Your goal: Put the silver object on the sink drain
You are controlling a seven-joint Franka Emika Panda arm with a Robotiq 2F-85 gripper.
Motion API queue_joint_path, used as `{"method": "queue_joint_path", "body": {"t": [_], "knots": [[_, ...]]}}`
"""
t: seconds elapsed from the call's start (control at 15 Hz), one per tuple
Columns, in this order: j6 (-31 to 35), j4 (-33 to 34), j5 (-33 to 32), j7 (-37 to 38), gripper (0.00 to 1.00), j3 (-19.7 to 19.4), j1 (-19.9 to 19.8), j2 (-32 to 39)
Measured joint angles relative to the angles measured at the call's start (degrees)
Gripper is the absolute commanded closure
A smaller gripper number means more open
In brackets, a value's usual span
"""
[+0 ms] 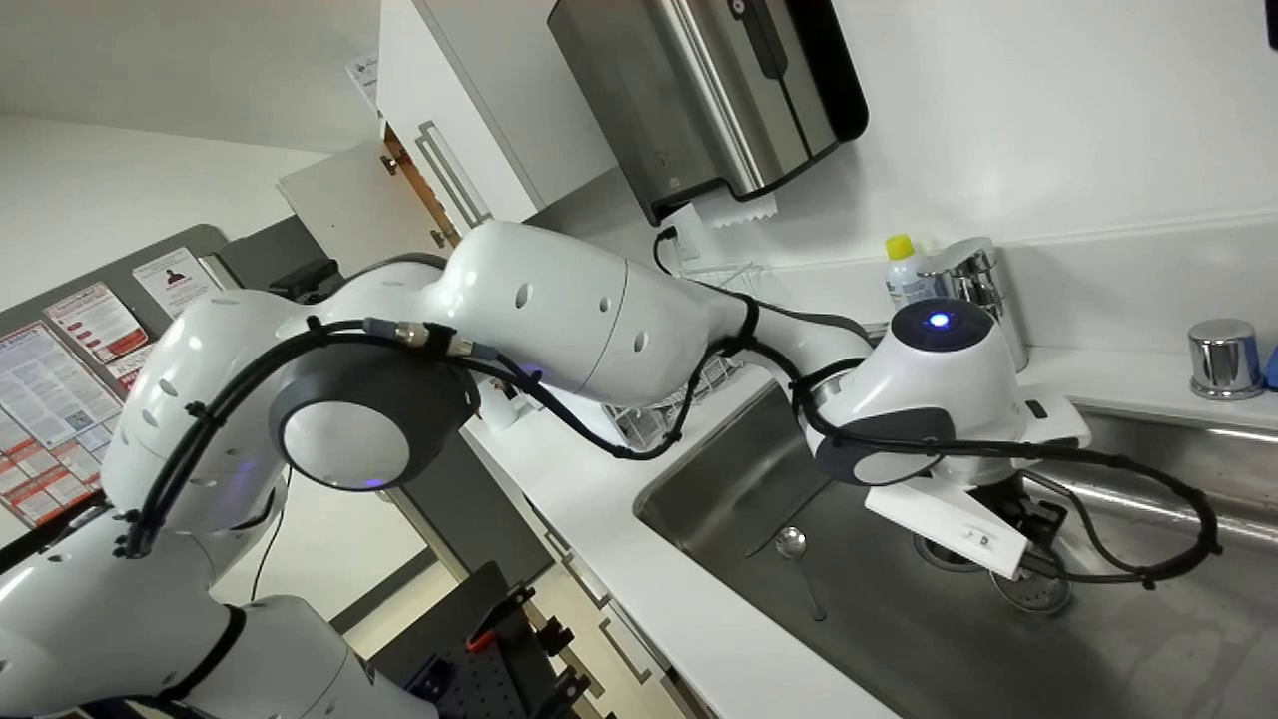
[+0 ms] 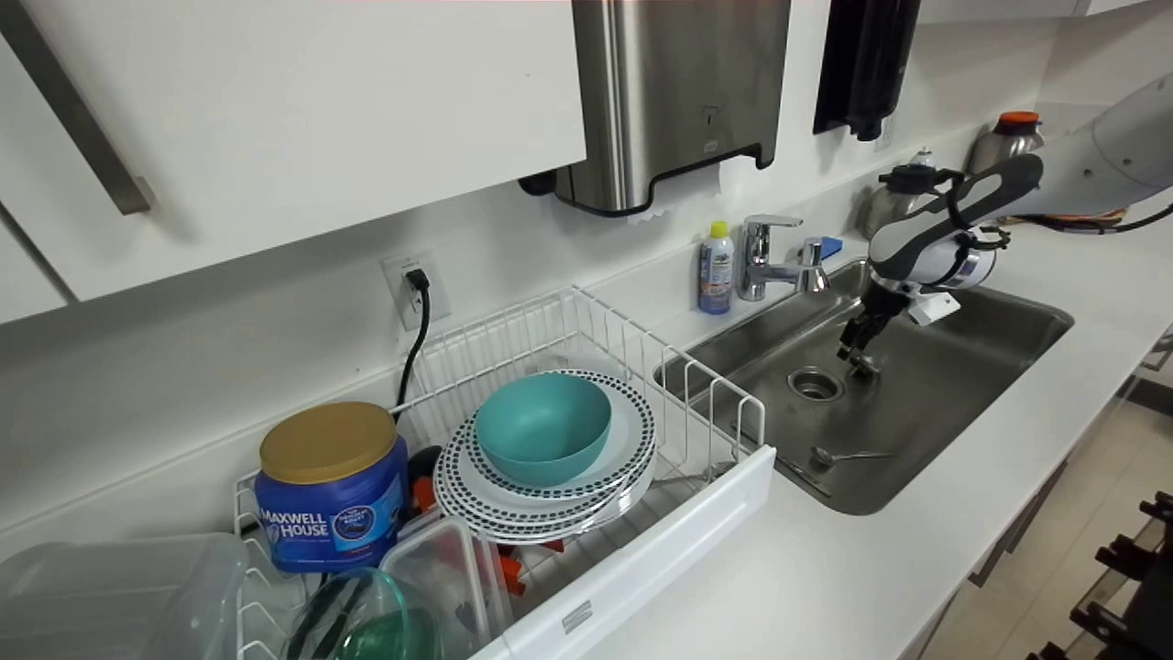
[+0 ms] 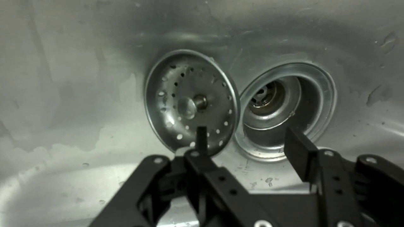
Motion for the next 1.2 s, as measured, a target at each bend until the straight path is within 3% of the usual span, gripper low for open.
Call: {"method": "queue_joint_path", "body": {"t": [0.27, 0.33, 0.8, 1.2], "knots": [[-0.71, 1.9, 0.31, 0.0, 0.98, 0.0, 0.38, 1.24], [-0.71, 2.13, 0.31, 0.0, 1.0, 0.0, 0.44, 1.38], [-0.73, 2.44, 0.1, -0.17, 0.99, -0.07, 1.54, 1.57], [2.4, 2.26, -4.82, -1.19, 0.99, -3.53, 9.92, 1.52]]}}
